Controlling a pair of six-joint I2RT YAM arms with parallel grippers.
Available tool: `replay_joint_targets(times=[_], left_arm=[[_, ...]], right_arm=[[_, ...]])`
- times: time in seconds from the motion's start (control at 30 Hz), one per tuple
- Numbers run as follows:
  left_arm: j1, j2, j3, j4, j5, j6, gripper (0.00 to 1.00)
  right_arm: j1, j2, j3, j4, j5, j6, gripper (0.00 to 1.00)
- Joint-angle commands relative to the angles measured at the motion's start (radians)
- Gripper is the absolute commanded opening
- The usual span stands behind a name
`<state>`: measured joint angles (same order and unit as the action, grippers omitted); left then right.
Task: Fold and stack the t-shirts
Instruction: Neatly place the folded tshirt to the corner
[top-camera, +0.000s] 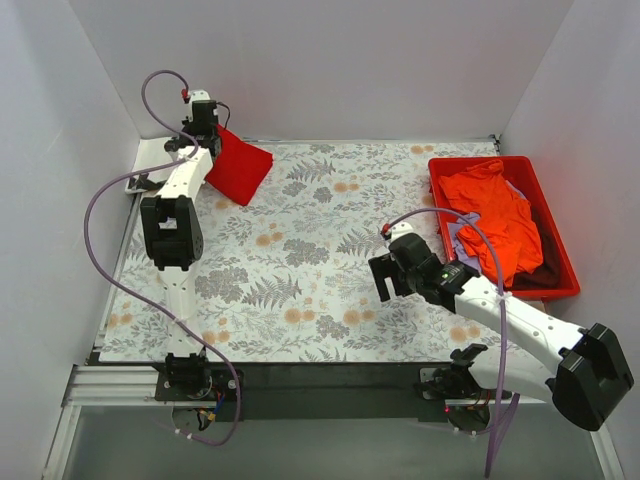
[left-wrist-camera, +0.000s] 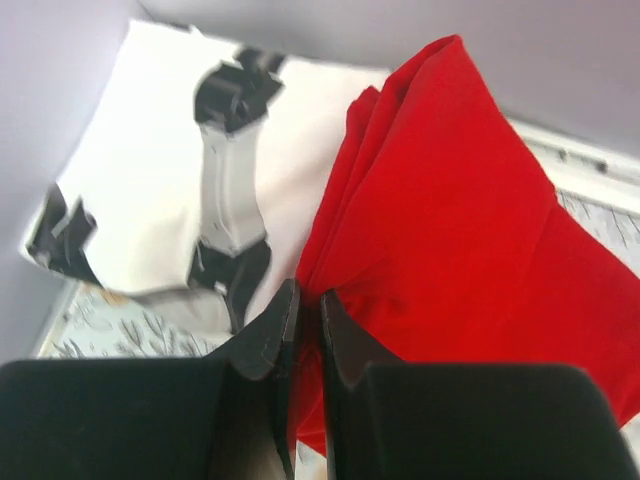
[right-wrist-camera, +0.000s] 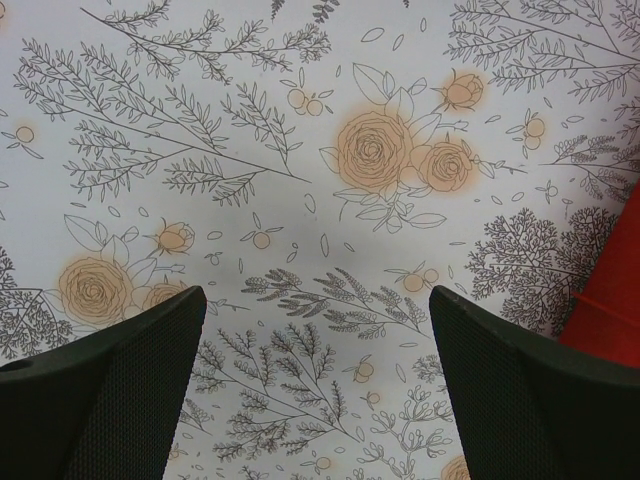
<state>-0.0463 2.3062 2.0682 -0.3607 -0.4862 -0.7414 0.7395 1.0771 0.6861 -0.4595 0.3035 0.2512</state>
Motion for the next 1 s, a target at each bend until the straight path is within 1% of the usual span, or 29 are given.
replay_joint_targets(times=[0.0,0.07,0.13,0.27,0.33,0.6,0.77,0.97], left_arm=[[0.037,0.008,0.118,0.066,-0.058,0.1,0.0],[0.049,0.033,0.157,0.083,-0.051,0.097,0.0],[0.097,0.041,0.179,0.085,-0.017,0.089,0.0],[0.121,0.015,0.191,0.083,0.015,0.082,0.0],[0.146,0.004,0.175,0.088,0.043,0.07,0.0],[0.226,-0.016,0.138,0.109,0.034,0.06,0.0],[0.284,-0.013,0.086,0.141,0.057,0.037,0.0],[0.353,0.004,0.024,0.169,0.04,-0.036,0.0]], right_arm=[[-0.017,0.029,0.073,-0.001,-0.023,-0.043,0.98],[-0.026,0.044,0.082,-0.007,-0.03,-0.049,0.98],[-0.029,0.069,0.095,-0.016,-0.027,-0.056,0.98],[-0.037,0.084,0.105,-0.034,-0.02,-0.061,0.98],[-0.043,0.084,0.108,-0.038,-0.021,-0.066,0.98],[-0.054,0.099,0.125,-0.053,-0.02,-0.081,0.97],[-0.055,0.106,0.128,-0.059,-0.018,-0.082,0.97],[-0.057,0.115,0.127,-0.07,-0.017,-0.082,0.97]])
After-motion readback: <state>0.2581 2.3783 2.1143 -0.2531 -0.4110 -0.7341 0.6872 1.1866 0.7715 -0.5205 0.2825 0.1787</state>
